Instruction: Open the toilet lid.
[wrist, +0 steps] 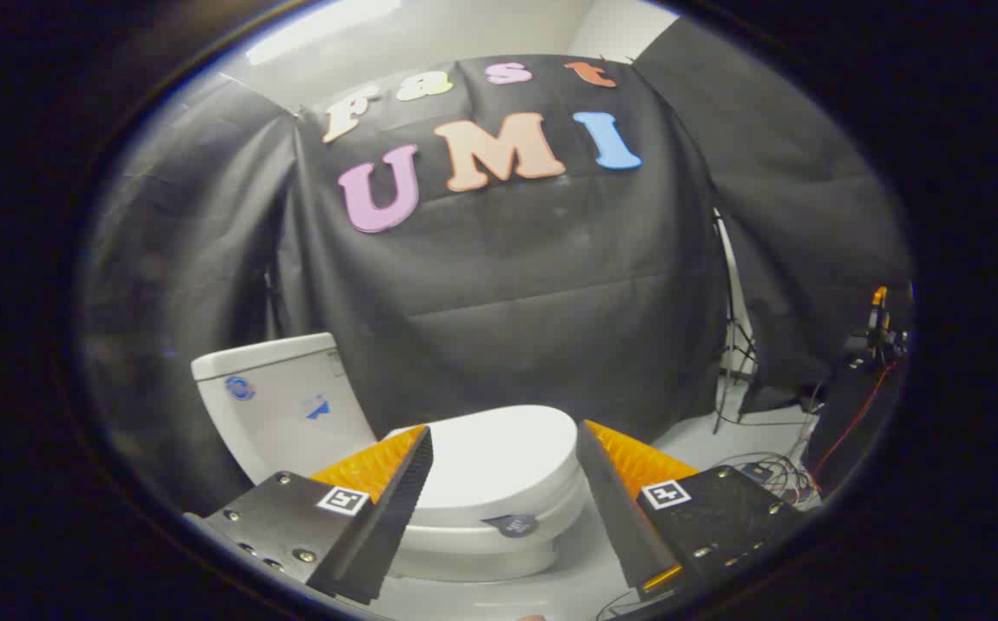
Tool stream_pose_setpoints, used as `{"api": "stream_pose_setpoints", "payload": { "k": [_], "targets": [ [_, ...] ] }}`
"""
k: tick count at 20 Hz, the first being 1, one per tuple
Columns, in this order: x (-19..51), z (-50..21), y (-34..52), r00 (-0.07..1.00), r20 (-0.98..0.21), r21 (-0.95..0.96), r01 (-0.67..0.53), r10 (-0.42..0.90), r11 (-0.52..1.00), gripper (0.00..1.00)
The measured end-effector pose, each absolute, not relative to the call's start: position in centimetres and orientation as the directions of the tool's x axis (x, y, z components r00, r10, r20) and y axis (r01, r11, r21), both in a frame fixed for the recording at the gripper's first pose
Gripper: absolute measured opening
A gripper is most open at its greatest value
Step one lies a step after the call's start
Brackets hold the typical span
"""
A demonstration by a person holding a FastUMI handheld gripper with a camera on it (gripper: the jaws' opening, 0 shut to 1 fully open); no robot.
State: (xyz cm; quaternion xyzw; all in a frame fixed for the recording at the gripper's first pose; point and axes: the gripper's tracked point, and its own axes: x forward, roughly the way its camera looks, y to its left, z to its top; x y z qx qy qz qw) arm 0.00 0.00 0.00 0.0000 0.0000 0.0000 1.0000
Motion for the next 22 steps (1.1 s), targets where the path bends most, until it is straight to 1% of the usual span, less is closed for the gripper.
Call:
{"api": "stream_pose_setpoints", "payload": {
  "k": [2, 6, 10, 15, 22],
  "targets": [
    [0.3, -0.3, -0.9, 1.000, -0.012, 0.008, 0.015, -0.015, 1.000, 0.99],
    [0.2, -1.2, -1.7, 0.999, -0.030, -0.070, 0.023, -0.026, 0.997, 0.99],
    [0.6, -1.4, -0.9, 0.999, -0.042, -0.050, 0.000, -0.002, 0.999, 0.99],
    [0.6, -1.3, -0.8, 1.000, -0.028, -0.069, 0.006, -0.008, 0.998, 0.99],
    [1.0, -5.2, -1.6, 0.988, -0.150, -0.130, 0.001, -0.021, 0.991, 0.99]
  ]
}}
